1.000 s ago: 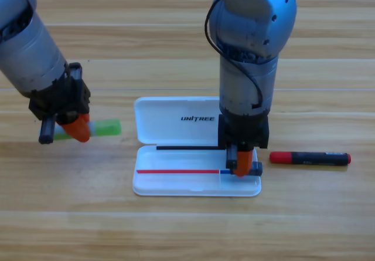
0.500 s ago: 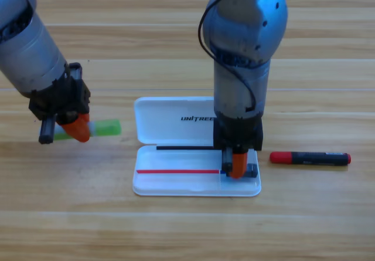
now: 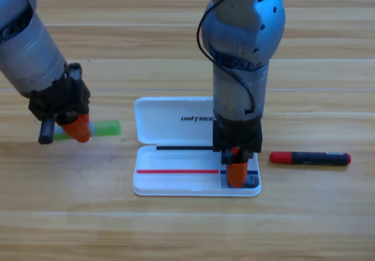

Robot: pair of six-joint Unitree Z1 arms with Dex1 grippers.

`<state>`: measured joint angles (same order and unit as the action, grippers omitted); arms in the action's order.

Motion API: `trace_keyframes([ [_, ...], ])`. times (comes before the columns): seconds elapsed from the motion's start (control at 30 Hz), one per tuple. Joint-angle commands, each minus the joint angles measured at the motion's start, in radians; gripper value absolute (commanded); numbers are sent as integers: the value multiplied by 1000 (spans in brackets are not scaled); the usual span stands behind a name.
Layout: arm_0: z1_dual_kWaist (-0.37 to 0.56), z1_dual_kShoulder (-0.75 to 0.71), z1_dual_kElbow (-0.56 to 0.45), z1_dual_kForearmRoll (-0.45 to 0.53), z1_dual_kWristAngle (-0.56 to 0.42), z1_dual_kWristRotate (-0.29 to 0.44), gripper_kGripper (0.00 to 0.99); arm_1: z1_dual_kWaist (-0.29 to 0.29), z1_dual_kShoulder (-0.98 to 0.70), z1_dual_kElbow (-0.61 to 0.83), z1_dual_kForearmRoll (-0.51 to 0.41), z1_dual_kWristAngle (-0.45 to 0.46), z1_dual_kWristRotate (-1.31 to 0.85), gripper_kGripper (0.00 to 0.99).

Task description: Clean up eraser and pencils

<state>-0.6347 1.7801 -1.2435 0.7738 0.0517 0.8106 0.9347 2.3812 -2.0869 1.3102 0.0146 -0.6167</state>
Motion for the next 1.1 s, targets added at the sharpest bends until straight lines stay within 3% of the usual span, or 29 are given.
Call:
trace_keyframes([
  [0.03, -16, -4, 21, 9, 11, -4, 0, 26, -23, 21, 14, -4, -8, 891],
  [0.27, -14, -2, 6, 12, 11, -5, 0, 21, -275, 143, 78, 27, -17, 902],
  [0.4, -36, 7, -31, 33, 11, -19, 0, -48, -367, 280, 67, -42, -58, 902],
  [0.47, -62, 16, -56, 48, 11, -28, 0, -100, -386, 360, 17, -64, -81, 902],
  [0.6, -125, 55, -119, 78, 14, -51, 0, -194, -375, 473, -124, -71, -121, 902],
  [0.7, -174, 101, -165, 88, 20, -62, 0, -231, -323, 487, -172, -74, -158, 902],
  [0.97, -267, 232, -228, 87, 26, -102, 0, -263, -197, 479, -281, -74, -227, 899],
  [1.1, -284, 285, -258, 87, 25, -113, 0, -264, -146, 461, -293, -74, -241, 896],
])
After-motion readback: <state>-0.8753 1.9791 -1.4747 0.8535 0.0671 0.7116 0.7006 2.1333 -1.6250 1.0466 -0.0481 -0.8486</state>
